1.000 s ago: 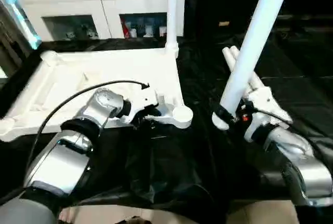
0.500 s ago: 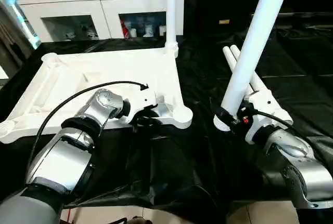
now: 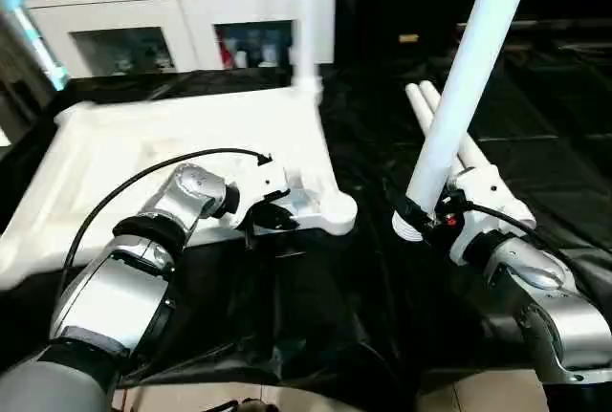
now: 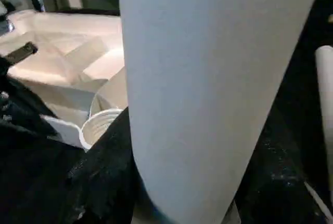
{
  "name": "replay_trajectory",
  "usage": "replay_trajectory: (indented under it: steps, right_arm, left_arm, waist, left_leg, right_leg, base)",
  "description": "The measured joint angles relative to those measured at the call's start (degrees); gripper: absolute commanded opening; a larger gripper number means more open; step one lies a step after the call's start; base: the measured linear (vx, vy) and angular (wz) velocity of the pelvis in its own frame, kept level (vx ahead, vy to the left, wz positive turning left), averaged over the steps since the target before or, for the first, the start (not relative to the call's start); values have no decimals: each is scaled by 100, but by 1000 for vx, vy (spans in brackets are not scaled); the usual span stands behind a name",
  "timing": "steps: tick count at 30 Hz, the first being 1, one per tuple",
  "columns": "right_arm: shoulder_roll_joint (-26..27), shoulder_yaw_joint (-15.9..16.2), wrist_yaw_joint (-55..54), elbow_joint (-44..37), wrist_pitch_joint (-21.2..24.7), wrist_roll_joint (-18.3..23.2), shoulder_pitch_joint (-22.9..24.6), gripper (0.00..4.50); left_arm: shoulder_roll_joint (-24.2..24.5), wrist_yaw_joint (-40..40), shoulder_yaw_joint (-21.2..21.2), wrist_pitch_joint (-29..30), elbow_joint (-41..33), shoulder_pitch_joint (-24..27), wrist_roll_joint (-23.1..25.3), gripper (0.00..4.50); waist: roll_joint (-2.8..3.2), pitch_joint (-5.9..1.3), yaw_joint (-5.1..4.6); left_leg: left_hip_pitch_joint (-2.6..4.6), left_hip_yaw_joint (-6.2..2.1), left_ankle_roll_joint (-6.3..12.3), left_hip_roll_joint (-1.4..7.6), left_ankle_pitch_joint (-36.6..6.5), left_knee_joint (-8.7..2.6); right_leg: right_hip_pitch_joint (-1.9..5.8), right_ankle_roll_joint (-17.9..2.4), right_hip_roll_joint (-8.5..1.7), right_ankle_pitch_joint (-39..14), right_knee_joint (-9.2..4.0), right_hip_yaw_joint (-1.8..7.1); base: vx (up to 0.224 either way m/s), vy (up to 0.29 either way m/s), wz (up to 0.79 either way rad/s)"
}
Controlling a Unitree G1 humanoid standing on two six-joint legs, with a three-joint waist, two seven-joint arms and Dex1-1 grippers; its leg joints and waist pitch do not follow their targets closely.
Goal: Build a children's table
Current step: Pick table leg, then insert table leg to table base
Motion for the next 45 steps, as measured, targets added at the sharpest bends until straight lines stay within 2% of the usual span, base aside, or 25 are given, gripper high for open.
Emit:
replay_trajectory:
  steps: [2,8,14,17,22,26,30,36,43,45]
  right_arm:
    - [1,-62,-49,1,0,11,-21,194]
    - [76,-87,-81,9,-1,34,-28,194]
    - [157,3,-80,50,0,34,-89,194]
    - [227,9,-92,59,2,54,-199,194]
    - [276,41,-90,76,3,57,-209,194]
    - [283,80,-84,193,6,57,-239,194]
    - [311,121,-52,198,97,68,-334,194]
    - [312,122,-47,176,114,80,-385,194]
    - [334,136,-56,176,116,79,-385,194]
    - [342,170,-57,176,116,78,-385,194]
  left_arm:
    - [-64,180,101,110,-214,149,-69,1]
    - [-126,570,274,519,-1462,880,-176,1]
    - [-71,871,291,1538,-2956,1511,-166,1]
    - [-20,1043,341,2214,-4039,2028,-171,1]
    - [235,1021,435,2520,-4894,2537,-257,1]
    - [346,855,404,2474,-5233,2788,-303,1]
    - [527,678,266,2441,-5703,3057,-348,1]
    - [567,491,188,2182,-5691,3073,-357,1]
    - [631,435,121,1860,-5452,3004,-355,1]
    - [622,452,109,1829,-5352,2949,-353,57]
  waist:
    - [-1,0,13]
    - [-9,3,16]
    - [-19,8,-2]
    - [-24,11,-24]
    - [-55,10,13]
    - [-98,13,76]
    - [-135,16,93]
    - [-137,14,151]
    - [-136,14,167]
    - [-135,13,168]
  left_leg:
    - [-1,0,0,0,0,-2]
    - [-6,16,2,0,1,-3]
    - [-26,30,6,2,2,-4]
    - [-34,43,16,11,3,-6]
    - [-95,46,28,18,16,-3]
    - [-99,62,48,16,29,-2]
    - [-99,93,52,16,31,-1]
    - [-98,107,55,17,43,-1]
    - [-96,108,42,17,48,-2]
    - [-96,108,40,17,52,-2]
  right_leg:
    - [-2,0,0,0,2,-1]
    - [-13,0,-5,0,3,5]
    - [-44,0,-16,0,6,2]
    - [-61,0,-17,0,6,-1]
    - [-123,3,-15,1,30,-7]
    - [-123,6,-25,3,29,-10]
    - [-124,16,-39,12,28,-1]
    - [-124,45,-44,36,27,4]
    - [-124,60,-44,55,28,6]
    - [-124,59,-44,61,28,6]
  base:
    - [0,0,0]
    - [0,0,0]
    - [0,0,0]
    - [0,0,0]
    - [0,0,0]
    - [0,0,0]
    - [0,0,0]
    - [0,0,0]
    - [0,0,0]
    - [0,0,0]
